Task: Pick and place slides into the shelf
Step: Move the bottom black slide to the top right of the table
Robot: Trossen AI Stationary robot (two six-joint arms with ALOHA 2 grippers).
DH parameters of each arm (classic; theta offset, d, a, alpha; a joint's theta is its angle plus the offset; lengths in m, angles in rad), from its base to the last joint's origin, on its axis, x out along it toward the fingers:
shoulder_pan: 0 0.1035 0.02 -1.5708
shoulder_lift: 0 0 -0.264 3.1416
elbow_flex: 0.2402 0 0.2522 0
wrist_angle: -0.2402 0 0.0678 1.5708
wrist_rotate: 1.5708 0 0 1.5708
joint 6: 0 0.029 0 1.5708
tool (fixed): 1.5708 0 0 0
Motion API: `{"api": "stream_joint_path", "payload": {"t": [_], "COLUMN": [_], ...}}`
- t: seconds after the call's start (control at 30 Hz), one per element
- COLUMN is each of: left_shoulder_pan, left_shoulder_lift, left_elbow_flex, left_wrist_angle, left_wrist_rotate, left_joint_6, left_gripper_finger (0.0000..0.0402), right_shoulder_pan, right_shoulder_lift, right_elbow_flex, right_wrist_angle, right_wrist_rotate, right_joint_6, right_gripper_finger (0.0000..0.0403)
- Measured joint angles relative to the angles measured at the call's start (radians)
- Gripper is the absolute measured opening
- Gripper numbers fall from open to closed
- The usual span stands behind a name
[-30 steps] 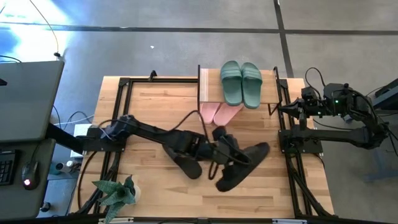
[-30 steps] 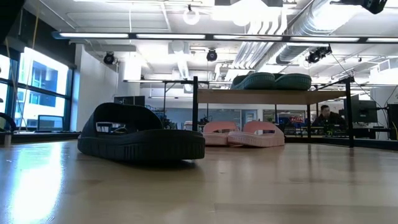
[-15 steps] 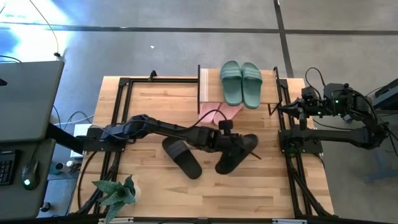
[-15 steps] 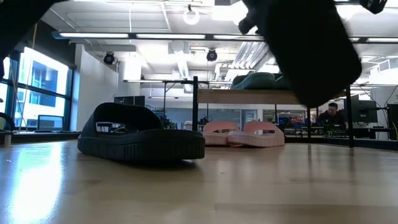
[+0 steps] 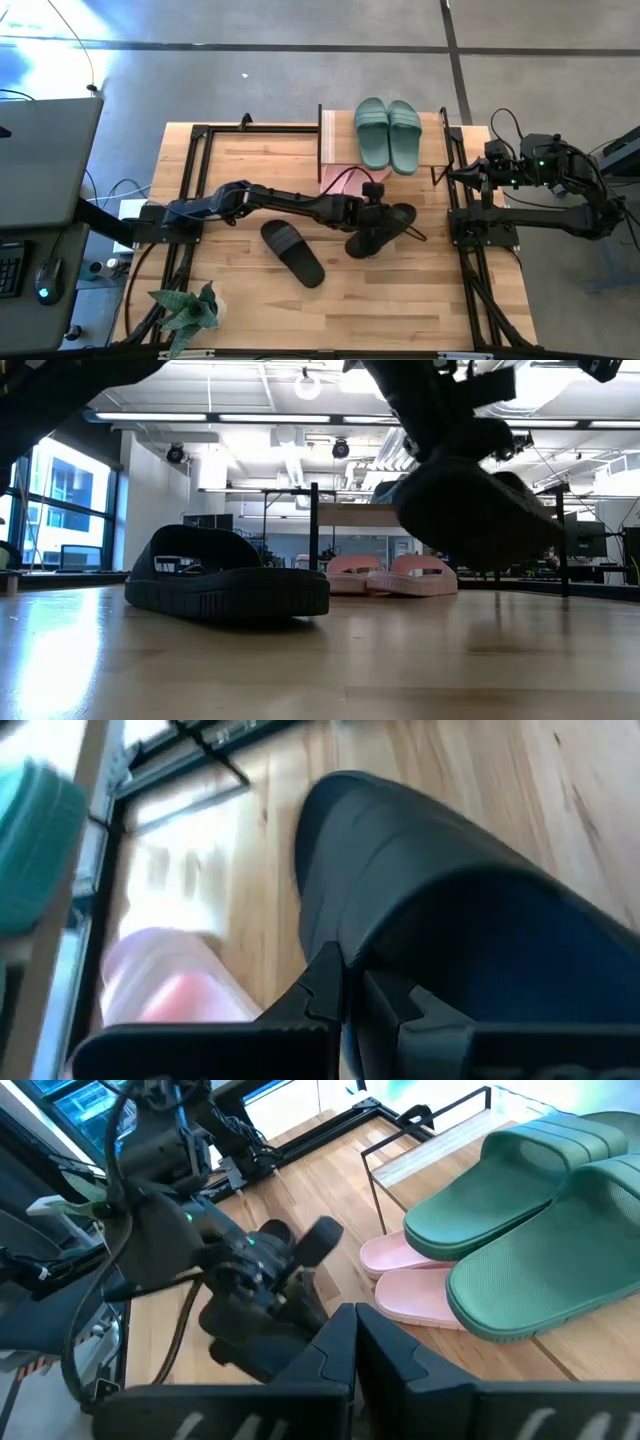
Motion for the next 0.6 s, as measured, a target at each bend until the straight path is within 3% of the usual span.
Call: {"api": "stream_joint_path", "payload": {"t": [0.6], "left_shoulder_pan": [0.039], "left_shoulder_lift": [0.080], "left_elbow_flex": [0.000], "left_wrist_angle": [0.057], "left_wrist_rotate": [-0.019], "left_joint_6": [0.125], "left_gripper_finger": [0.0001], "right_shoulder_pan": [0.000], "right_shoulder_lift": [0.000], "right_elbow_flex": [0.000], "right_wrist_angle": [0.000], "right_wrist_rotate": [0.000], "right_joint_6": [0.000], "right_gripper_finger": [0.0002]}}
